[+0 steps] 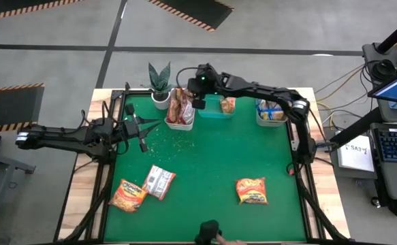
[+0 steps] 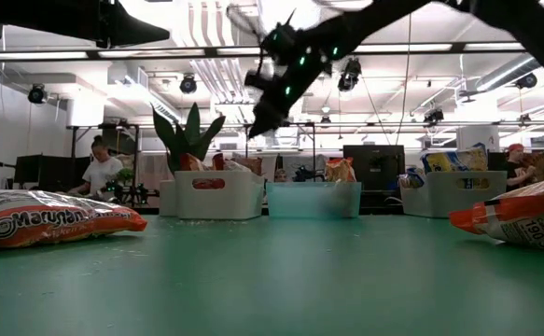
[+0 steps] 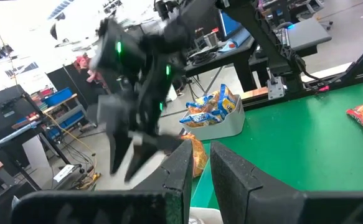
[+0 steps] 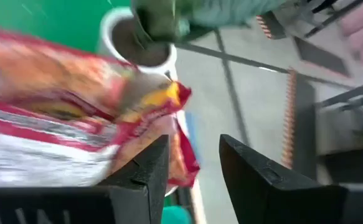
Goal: Sort Maruchan noodles
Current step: Put the orange noodle pack into the green bin
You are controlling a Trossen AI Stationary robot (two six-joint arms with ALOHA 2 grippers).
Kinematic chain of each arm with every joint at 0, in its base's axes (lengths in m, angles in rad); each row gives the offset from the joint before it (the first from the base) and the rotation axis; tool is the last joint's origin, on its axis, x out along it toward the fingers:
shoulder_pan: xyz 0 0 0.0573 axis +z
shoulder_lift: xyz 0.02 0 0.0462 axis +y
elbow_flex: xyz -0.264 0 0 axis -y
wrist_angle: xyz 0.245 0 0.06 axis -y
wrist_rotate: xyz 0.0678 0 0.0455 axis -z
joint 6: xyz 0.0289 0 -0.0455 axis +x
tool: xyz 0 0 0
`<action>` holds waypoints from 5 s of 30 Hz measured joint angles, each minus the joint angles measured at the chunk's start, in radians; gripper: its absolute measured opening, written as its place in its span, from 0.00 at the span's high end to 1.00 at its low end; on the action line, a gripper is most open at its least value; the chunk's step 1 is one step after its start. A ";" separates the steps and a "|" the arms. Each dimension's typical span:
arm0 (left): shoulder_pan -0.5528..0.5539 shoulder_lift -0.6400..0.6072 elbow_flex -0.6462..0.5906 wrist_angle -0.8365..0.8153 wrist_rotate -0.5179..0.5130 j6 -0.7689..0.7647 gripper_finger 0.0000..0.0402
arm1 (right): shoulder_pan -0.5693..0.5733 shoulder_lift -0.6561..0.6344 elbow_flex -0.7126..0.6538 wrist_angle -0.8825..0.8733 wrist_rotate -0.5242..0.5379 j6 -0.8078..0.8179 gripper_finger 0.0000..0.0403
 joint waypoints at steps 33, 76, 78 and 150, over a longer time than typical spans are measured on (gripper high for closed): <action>-0.132 0.518 0.154 -0.238 0.483 -1.146 0.90 | 0.276 -0.565 -0.997 0.749 -0.272 0.263 0.89; -0.425 1.173 0.866 -1.186 0.288 -1.760 0.38 | 0.270 -0.895 -1.017 0.723 -0.274 -0.037 0.89; -0.425 1.173 0.866 -1.186 0.287 -1.760 0.37 | 0.270 -0.895 -1.017 0.719 -0.274 -0.037 0.89; -0.478 0.744 0.594 -0.950 -0.490 -1.153 1.00 | 0.271 -0.875 -1.021 0.557 -0.717 0.231 0.89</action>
